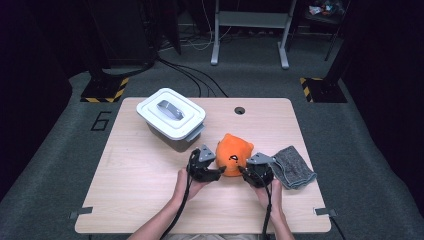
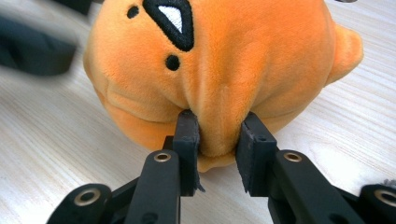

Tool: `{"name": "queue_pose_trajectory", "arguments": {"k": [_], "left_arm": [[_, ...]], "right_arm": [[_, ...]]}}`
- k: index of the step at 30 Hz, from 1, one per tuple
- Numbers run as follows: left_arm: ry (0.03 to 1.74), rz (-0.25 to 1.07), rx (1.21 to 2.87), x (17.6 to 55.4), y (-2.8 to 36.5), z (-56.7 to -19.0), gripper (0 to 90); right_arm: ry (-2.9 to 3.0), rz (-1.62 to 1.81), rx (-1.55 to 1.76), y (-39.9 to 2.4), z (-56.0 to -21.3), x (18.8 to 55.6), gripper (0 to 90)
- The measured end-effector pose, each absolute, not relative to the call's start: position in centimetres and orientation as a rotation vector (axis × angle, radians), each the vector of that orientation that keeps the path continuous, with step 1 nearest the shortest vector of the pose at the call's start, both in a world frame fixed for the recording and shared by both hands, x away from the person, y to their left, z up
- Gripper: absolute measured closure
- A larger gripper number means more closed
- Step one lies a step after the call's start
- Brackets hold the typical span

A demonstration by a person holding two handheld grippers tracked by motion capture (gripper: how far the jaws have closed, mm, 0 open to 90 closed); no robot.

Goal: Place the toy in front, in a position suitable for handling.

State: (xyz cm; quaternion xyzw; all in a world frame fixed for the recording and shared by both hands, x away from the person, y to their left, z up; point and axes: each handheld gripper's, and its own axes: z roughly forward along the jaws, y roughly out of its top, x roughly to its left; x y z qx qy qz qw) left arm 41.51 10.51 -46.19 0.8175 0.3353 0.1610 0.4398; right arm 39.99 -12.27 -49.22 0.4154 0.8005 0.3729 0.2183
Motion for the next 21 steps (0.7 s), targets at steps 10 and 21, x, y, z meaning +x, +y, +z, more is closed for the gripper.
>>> {"name": "queue_pose_trajectory", "arguments": {"k": [10,21], "left_arm": [[0.874,0.241,2.029,46.4,10.7,-46.2,35.4],[0.852,0.194,2.035,46.3,10.3,-47.1,77.4]], "right_arm": [[2.231,1.025,1.120,-12.5,-49.2,40.1,71.7],[2.233,1.050,1.112,-12.5,-49.0,40.2,74.1]]}}
